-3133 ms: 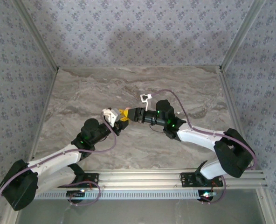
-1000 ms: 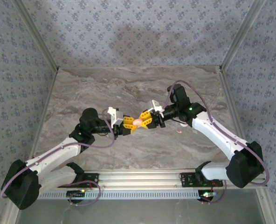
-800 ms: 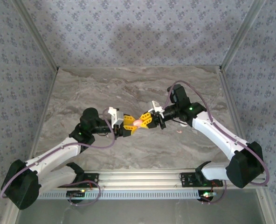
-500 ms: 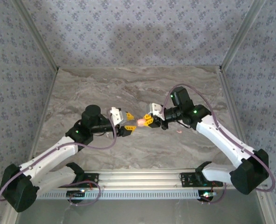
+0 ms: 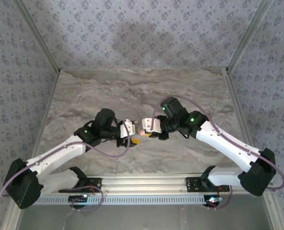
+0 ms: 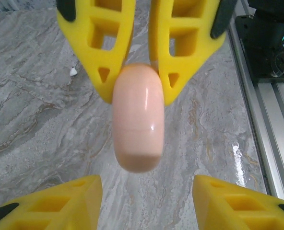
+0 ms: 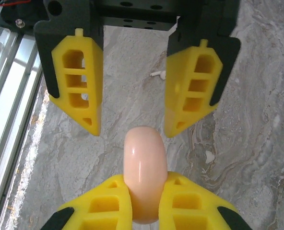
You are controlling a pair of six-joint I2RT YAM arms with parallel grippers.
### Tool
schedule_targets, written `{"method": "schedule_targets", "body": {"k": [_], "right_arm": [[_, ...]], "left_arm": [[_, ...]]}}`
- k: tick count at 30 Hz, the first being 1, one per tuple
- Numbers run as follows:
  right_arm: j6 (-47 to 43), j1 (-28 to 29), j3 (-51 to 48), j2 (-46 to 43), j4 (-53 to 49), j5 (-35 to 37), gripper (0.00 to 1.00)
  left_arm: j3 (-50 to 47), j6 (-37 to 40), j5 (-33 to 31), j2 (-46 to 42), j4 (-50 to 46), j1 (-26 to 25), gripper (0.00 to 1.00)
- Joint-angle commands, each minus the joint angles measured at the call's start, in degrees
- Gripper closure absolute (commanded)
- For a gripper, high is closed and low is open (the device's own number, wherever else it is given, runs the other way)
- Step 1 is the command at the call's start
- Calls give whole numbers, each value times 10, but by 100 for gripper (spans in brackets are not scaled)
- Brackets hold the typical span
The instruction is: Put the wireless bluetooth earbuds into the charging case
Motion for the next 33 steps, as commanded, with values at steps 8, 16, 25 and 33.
{"method": "schedule_targets", "body": {"k": [8,16,25,33], "right_arm": [[-7,14,27,22,-19,-26,89],[-2,15,25,30,-3,-38,89],[-2,16,27,28,4,-50,89],[-1,16,29,24,4,-53,89]], "left_arm": [[-3,4,14,-15,31,-4,48],[-6,-5,27,-16,38,-4,57],[-8,-5,27,-11,39,-4,56],[-9,-4,30,-5,37,-5,58]]}}
